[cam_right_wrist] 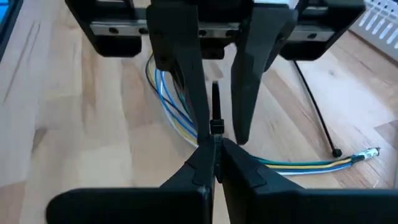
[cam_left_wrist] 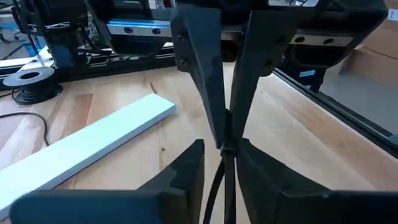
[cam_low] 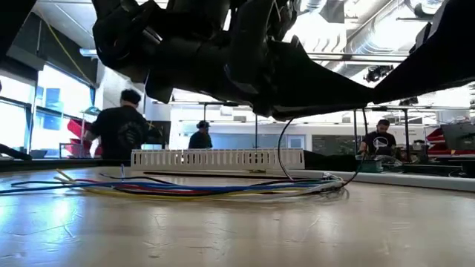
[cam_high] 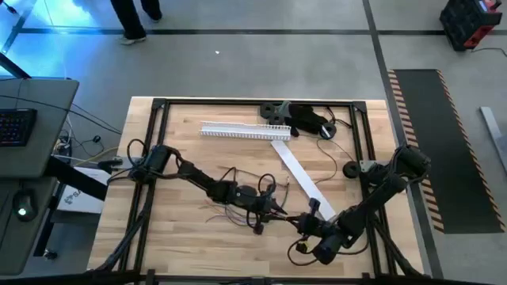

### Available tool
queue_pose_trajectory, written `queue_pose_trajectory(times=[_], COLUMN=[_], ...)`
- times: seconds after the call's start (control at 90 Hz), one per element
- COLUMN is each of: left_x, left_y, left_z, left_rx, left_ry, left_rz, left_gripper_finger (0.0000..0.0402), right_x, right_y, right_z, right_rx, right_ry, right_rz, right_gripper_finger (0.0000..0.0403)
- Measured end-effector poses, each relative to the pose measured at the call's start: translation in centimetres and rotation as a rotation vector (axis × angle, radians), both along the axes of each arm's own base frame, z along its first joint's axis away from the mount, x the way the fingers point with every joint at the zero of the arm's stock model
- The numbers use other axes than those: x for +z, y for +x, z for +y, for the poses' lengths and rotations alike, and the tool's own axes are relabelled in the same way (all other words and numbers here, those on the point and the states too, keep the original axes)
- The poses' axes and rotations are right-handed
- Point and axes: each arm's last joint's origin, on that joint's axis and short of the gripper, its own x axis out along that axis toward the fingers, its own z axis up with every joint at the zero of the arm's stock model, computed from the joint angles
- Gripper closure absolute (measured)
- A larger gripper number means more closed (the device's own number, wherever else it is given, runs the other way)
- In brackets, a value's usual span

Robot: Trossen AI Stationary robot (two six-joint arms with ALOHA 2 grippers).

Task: Ziptie cables
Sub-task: Wrap the wire cables with the black zip tie

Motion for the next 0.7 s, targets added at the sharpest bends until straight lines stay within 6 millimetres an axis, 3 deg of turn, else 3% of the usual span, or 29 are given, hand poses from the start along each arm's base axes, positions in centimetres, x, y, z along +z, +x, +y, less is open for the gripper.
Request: queue_pose_trajectory(times=[0.444,0.7], left_x=[0.0,0.0], left_y=[0.0,0.0], left_z=[0.0,0.0], left_rx=[-0.032,-0.058], left_ry=[0.038,0.042], left_rz=[-0.011,-0.009], left_gripper_finger=[0.0397,0.04], right_x=[-0.1,-0.4], right_y=[-0.1,-2.1], right_z=[0.0,1.2], right_rx=[-0.005,-0.032], right_ry=[0.022,0.09], right_rz=[0.007,0.01], right_gripper_finger=[0.0403,0.0403])
